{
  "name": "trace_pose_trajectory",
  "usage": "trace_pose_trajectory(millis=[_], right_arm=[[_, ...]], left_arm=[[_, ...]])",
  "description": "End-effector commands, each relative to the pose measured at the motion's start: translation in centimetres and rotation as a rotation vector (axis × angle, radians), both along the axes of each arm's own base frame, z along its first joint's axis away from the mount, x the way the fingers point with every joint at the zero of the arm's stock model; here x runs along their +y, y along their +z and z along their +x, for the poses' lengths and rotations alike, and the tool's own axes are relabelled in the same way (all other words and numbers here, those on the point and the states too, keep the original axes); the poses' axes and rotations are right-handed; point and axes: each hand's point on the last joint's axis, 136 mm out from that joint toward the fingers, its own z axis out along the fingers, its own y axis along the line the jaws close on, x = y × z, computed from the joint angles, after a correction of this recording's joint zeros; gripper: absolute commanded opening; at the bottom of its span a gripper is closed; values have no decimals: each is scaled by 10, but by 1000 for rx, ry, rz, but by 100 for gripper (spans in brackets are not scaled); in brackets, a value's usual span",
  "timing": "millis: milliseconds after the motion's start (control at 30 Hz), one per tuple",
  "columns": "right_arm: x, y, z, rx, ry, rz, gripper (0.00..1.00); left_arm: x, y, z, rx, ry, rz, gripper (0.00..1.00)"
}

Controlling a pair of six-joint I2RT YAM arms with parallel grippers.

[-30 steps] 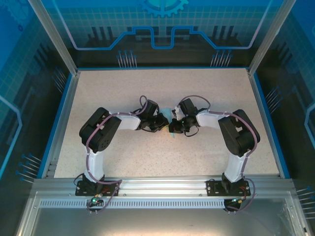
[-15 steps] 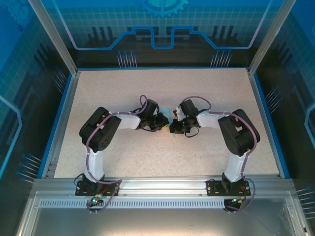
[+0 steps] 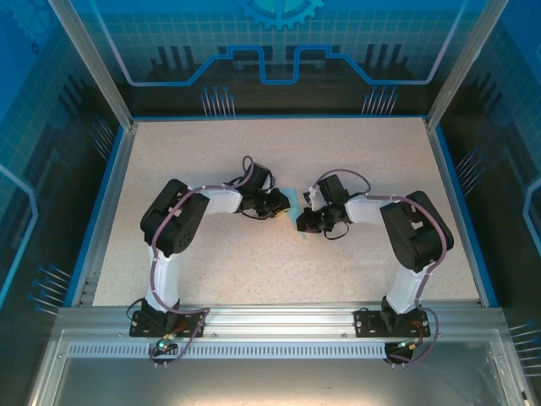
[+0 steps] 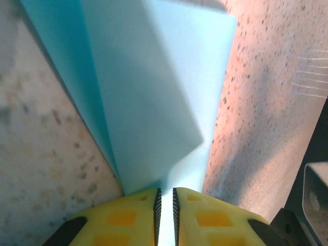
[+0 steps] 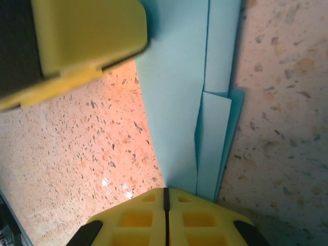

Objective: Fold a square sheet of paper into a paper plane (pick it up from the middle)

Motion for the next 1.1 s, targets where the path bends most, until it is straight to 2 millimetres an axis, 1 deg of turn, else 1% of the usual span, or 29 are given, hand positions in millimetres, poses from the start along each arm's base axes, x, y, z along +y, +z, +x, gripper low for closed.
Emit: trace_pose_trajectory(millis=[0, 200, 367, 500, 633, 1067], right_arm=[[-35, -36, -60, 244, -2, -139, 6], [-36, -37, -61, 251, -3, -140, 7], [-38, -37, -63, 253, -4, -143, 6], [-39, -36, -63, 252, -5, -142, 7], [-39, -36, -63, 254, -8, -142, 6], [-45, -37, -65, 259, -22, -146, 7]], left_arm=[[24, -8, 25, -56, 18, 88, 20], [26, -1, 37, -90, -7, 103, 20], [32, -3, 45, -98, -5, 115, 20], [37, 0, 55, -122, -20, 133, 20], [37, -1, 59, -125, -33, 147, 20], [49, -32, 53, -76, -26, 187, 20]])
